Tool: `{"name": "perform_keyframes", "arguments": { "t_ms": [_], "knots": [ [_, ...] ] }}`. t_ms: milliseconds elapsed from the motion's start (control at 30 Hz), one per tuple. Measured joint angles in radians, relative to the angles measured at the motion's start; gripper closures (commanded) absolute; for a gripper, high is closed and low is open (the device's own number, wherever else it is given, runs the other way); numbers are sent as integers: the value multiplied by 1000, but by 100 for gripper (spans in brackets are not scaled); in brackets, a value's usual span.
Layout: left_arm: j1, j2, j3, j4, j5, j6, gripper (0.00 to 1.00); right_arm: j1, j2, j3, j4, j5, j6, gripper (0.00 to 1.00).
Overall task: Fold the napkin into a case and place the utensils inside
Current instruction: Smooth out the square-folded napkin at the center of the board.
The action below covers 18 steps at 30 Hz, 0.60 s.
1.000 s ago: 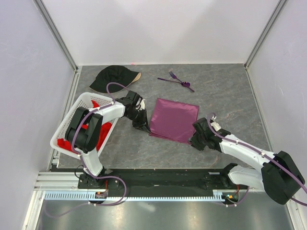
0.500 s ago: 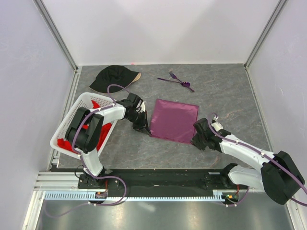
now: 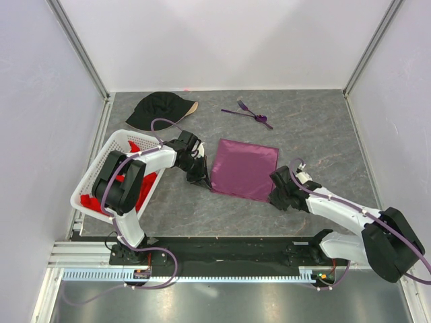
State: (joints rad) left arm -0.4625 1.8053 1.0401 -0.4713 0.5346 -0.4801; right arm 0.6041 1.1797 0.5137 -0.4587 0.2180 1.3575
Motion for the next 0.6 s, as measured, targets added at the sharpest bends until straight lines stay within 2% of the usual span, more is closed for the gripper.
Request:
{"name": "perform_keyframes", "arguments": {
  "t_ms": [367, 600],
  "knots": [
    [0, 0, 0, 3, 0, 0, 95, 0, 16, 3, 22, -1, 0, 74],
    [0, 0, 0, 3, 0, 0, 96, 0, 29, 8, 40, -2, 1, 92]
  ]
}}
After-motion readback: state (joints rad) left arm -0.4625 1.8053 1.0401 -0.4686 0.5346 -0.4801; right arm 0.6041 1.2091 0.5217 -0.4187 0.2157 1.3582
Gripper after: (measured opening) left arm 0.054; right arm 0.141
